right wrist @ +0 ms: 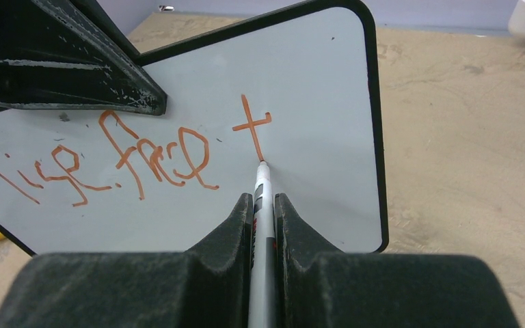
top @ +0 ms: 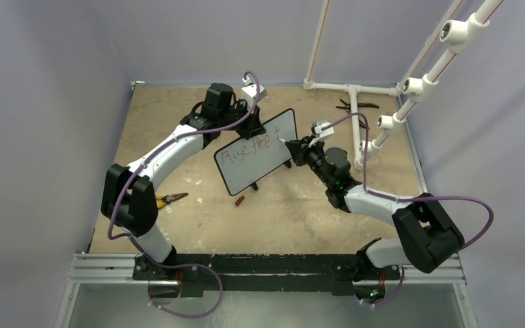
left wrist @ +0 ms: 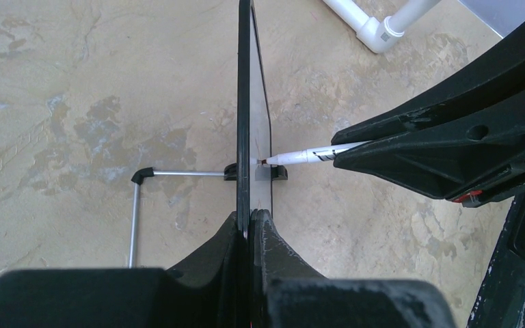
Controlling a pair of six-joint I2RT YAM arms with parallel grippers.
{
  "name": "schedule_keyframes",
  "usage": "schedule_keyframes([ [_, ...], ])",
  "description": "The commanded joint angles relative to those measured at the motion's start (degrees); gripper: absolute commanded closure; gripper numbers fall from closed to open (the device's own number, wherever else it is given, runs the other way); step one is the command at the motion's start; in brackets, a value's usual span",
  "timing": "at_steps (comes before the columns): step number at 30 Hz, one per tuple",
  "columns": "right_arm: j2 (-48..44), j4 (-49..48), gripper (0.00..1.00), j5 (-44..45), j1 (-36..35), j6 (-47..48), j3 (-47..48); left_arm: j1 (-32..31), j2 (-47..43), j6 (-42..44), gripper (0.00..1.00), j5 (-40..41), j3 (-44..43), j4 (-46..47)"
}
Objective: Write a sentence on the whiteboard
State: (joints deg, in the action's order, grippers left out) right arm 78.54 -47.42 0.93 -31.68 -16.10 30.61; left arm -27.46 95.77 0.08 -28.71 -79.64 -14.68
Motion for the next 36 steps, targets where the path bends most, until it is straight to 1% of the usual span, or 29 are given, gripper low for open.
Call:
schedule_keyframes([
  [1, 1.0, 0.9, 1.00, 3.2, 0.2, -0.5, 0.2, -0.3, -1.0, 2.7, 1.00, 1.3, -0.7, 0.6],
  [11, -1.2, 0.1, 1.00, 5.9, 0.2, 1.2, 2.7, -0.3, -1.4, 2.6, 1.00, 1.4, -0.1, 1.2],
  [16, -5.1, -2.0, 1.00, 5.4, 0.2, 1.5, 1.8, -0.3, -1.8, 2.2, 1.00, 2.1, 1.3, 2.5],
  [21, -7.4, -1.7, 1.00, 5.2, 0.2, 1.6, 2.2, -0.3, -2.2, 1.8, 1.00, 2.4, 3.2, 4.2],
  [28, -5.5, -1.1, 1.00, 4.3, 0.2, 2.3, 4.9, -0.3, -2.0, 1.1, 1.00, 1.9, 4.1, 5.2],
  [36, -2.5, -2.8, 1.00, 3.8, 0.2, 2.2, 5.2, -0.3, -2.0, 1.0, 1.00, 1.8, 5.0, 5.8],
])
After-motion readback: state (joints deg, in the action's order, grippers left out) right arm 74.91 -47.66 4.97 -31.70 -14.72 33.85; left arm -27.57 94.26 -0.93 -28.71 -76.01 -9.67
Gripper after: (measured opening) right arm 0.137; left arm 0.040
